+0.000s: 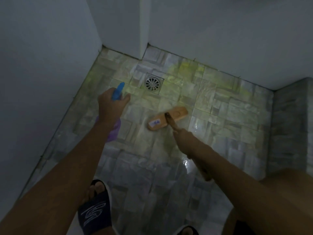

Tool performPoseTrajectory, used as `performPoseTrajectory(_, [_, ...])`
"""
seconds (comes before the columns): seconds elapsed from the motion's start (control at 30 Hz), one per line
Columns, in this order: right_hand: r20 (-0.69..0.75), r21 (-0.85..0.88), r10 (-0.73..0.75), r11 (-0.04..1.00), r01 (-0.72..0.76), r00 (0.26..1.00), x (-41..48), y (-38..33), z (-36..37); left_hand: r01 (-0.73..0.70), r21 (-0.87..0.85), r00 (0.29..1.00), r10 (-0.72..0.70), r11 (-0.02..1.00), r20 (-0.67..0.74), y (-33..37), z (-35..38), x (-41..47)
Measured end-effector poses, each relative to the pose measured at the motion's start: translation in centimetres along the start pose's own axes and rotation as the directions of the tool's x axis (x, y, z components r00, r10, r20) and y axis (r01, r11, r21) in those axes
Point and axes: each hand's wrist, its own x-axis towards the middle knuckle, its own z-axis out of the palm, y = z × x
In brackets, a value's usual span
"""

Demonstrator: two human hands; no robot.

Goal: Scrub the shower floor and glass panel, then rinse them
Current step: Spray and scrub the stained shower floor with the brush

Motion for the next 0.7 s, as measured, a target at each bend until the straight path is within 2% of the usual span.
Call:
performPoseTrajectory(0.1, [-0.015,0.041,0.098,0.994,-0.098,0.995,0.8,0.7,-2.2,-0.025,-0.025,0.999,0.026,0.999,0.019,0.2,0.3,1.1])
performPoseTrajectory(0.2, [-0.121,0.133,0.034,0.991,-0.018,0.992,3.9,-3.4,-5.1,-0.053,0.006,0.999,0.053,0.999,0.005,0.3,0.5,1.6])
performPoseTrajectory(0.3, [-0.181,0.111,0.019,0.994,0.001,0.983,10.3,-8.1,-6.5,-0.060,0.014,0.998,0.060,0.998,-0.017,-0.1,0.8,1.6])
performPoseTrajectory(0.37, [-0.219,0.055,0.089,0.995,-0.079,0.972,12.4,-9.8,-6.5,-0.075,0.028,0.997,0.076,0.997,-0.009,-0.1,1.0,1.3])
performPoseTrajectory(0.5, [-0.107,-0.016,-0.128,0.992,0.127,0.986,6.0,-6.3,-3.8,-0.061,0.028,0.998,0.060,0.998,0.015,-0.3,1.3,1.6])
performPoseTrajectory(0.57, [-0.059,0.063,-0.056,0.996,0.060,0.997,3.3,-2.0,-2.8,-0.062,0.042,0.997,0.060,0.997,0.039,-0.4,1.6,2.0])
performPoseTrajectory(0.63, [-0.087,0.103,0.111,0.989,-0.101,0.990,3.1,0.6,-3.7,-0.062,0.041,0.995,0.059,0.997,0.077,-0.1,2.3,2.2])
performPoseTrajectory(0.7, [-0.147,0.198,0.187,0.968,-0.157,0.971,5.2,1.6,-6.4,-0.056,0.029,0.992,0.053,0.998,0.114,0.9,3.3,2.1])
